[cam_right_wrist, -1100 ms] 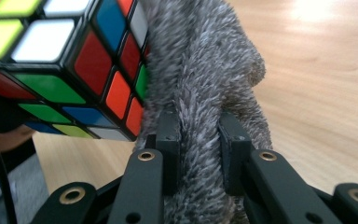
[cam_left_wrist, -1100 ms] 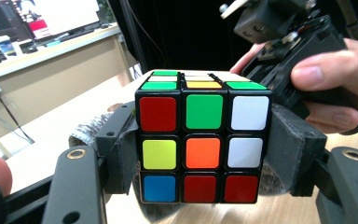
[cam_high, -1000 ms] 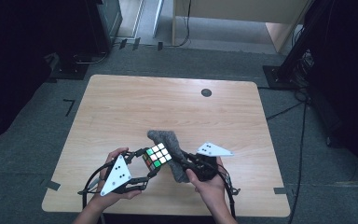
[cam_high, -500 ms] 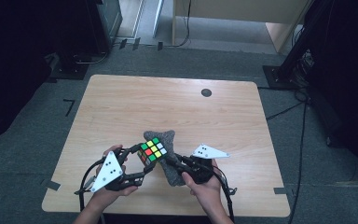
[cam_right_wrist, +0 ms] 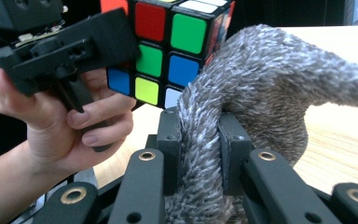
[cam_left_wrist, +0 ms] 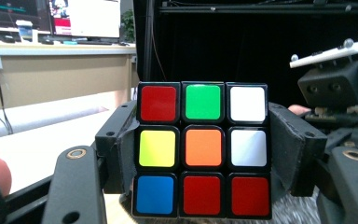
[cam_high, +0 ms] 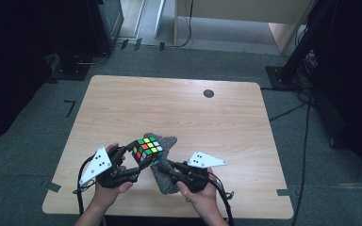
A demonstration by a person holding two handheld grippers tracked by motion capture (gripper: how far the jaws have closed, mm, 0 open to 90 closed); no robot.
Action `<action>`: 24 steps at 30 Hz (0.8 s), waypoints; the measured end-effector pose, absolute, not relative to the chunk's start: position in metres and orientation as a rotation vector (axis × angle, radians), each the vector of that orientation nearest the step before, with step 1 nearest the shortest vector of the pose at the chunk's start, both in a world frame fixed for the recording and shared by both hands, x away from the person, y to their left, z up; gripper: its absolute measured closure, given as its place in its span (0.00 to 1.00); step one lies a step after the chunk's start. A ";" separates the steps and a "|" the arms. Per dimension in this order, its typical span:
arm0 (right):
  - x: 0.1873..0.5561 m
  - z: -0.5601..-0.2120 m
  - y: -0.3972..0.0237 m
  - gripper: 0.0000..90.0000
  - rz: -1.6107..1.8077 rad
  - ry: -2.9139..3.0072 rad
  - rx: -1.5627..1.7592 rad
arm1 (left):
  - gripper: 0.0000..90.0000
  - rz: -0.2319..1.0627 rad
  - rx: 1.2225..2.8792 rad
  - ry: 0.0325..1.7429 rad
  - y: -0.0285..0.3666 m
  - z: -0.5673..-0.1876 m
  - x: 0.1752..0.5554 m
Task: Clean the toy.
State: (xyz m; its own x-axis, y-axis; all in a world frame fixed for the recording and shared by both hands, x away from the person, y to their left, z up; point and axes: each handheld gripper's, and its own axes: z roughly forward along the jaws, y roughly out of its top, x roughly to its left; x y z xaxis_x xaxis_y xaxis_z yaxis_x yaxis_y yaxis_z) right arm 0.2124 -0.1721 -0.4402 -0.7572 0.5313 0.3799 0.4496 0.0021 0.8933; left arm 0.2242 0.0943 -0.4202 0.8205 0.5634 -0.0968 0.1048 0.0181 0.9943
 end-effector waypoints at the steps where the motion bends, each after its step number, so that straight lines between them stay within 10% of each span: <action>1: 0.212 -0.440 -0.171 0.84 1.891 2.182 1.068 | 0.38 0.386 1.530 0.557 0.094 -0.420 0.224; 24: 0.217 -0.436 -0.188 0.82 1.861 2.060 1.135 | 0.38 0.364 1.506 0.579 0.103 -0.418 0.229</action>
